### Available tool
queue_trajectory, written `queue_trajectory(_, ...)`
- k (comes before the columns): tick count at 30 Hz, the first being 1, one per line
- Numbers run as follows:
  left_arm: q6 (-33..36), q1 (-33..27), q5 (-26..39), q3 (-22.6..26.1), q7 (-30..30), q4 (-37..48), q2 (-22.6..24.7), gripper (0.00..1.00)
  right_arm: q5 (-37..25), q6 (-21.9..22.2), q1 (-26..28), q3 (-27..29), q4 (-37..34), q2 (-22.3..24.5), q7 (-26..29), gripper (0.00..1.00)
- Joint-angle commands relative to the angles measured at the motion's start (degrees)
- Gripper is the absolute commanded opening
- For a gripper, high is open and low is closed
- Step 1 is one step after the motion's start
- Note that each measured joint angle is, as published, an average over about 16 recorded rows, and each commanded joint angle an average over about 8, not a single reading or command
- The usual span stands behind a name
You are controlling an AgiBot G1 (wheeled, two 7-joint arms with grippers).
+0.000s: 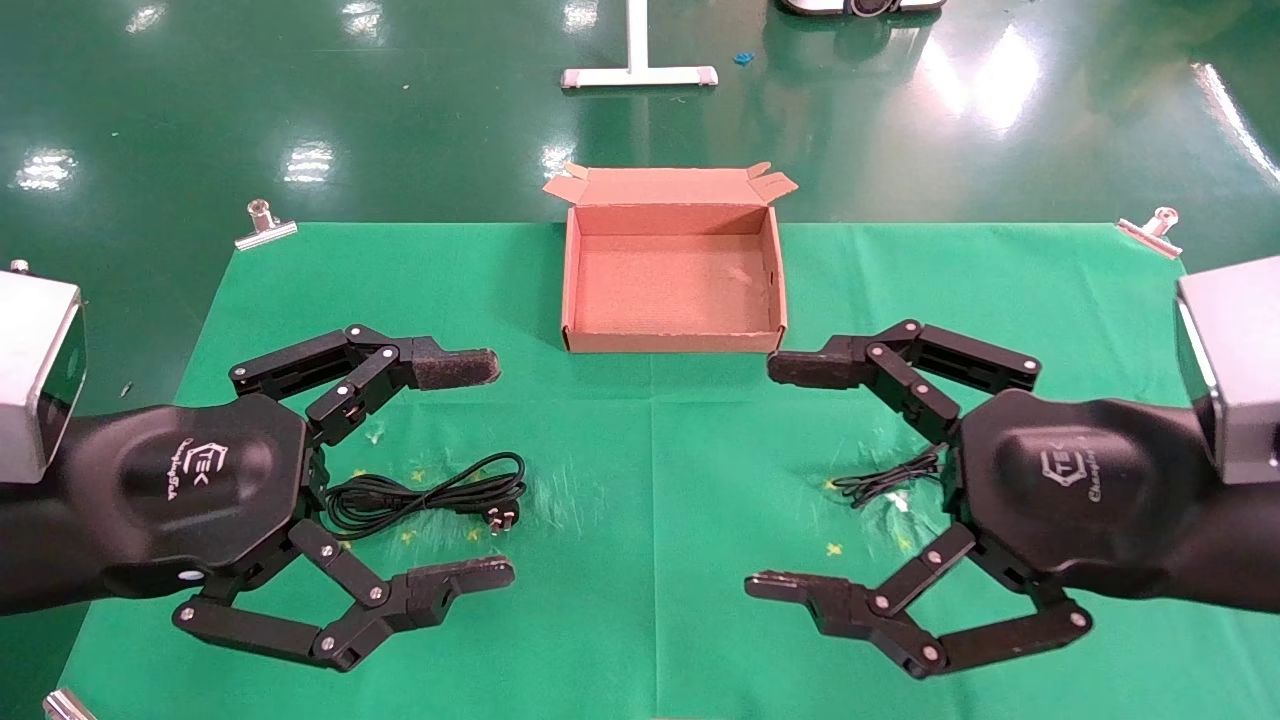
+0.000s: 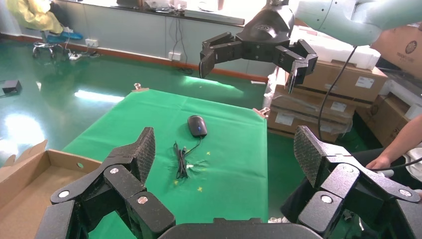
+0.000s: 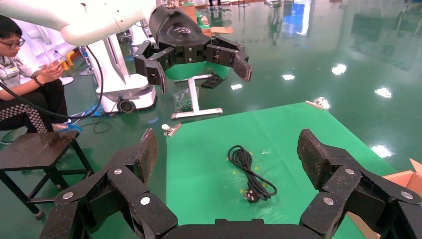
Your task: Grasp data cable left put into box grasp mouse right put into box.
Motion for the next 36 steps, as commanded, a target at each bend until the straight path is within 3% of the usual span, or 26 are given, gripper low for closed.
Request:
queue_trajectory(1, 0.00, 0.00, 0.00, 0.00, 0.00, 0.00, 0.00, 1.00, 0.00, 0.00, 0.00, 0.00, 0.00, 0.00, 0.00, 1.00)
queue_trajectory(36, 0.00, 0.00, 0.00, 0.00, 0.00, 0.00, 0.00, 1.00, 0.00, 0.00, 0.00, 0.00, 0.00, 0.00, 0.00, 1.00)
